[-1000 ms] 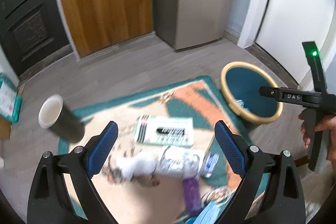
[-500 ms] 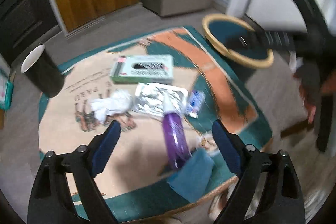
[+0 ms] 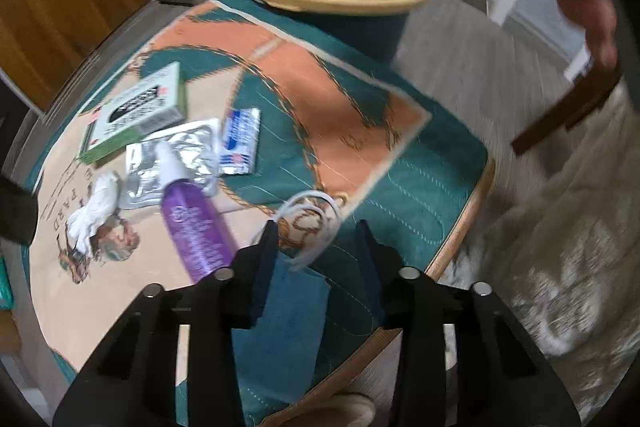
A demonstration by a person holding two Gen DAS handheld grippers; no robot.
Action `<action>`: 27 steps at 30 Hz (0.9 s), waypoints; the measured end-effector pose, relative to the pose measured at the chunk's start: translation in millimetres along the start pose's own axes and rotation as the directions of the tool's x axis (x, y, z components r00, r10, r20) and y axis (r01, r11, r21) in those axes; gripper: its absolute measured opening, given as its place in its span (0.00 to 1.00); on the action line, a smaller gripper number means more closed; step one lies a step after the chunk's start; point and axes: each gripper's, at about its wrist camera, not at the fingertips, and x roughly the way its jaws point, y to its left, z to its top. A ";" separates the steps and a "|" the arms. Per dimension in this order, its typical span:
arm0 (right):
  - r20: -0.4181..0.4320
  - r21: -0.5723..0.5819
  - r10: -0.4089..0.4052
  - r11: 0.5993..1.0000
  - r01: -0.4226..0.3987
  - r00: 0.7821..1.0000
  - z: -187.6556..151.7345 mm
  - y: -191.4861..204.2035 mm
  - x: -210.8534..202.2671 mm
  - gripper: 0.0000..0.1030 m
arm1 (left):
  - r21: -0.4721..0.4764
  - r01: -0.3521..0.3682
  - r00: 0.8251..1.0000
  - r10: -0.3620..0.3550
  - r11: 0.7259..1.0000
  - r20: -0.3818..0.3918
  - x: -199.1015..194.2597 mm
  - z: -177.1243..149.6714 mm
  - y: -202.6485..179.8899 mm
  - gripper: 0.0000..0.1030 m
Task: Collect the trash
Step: 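Move both grippers back over the remaining trash on the rug, then grasp the white cable with the left gripper while the right grasps the blue-white packet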
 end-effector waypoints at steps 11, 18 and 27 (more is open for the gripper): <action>-0.024 -0.019 -0.001 1.000 0.001 1.000 -2.1 4.3 9.5 0.92 | -0.128 -0.020 0.995 0.033 0.992 0.098 -42.3 5.0 44.3 0.02; -0.089 -0.063 0.026 0.998 -0.032 0.996 -14.1 26.5 30.7 0.84 | -0.254 -0.048 0.967 0.109 0.966 0.231 -105.4 21.8 99.8 0.02; -0.197 -0.122 0.022 0.991 -0.047 0.980 -33.0 56.5 71.5 0.63 | -0.324 -0.162 0.918 0.263 0.932 0.296 -139.4 31.8 173.9 0.02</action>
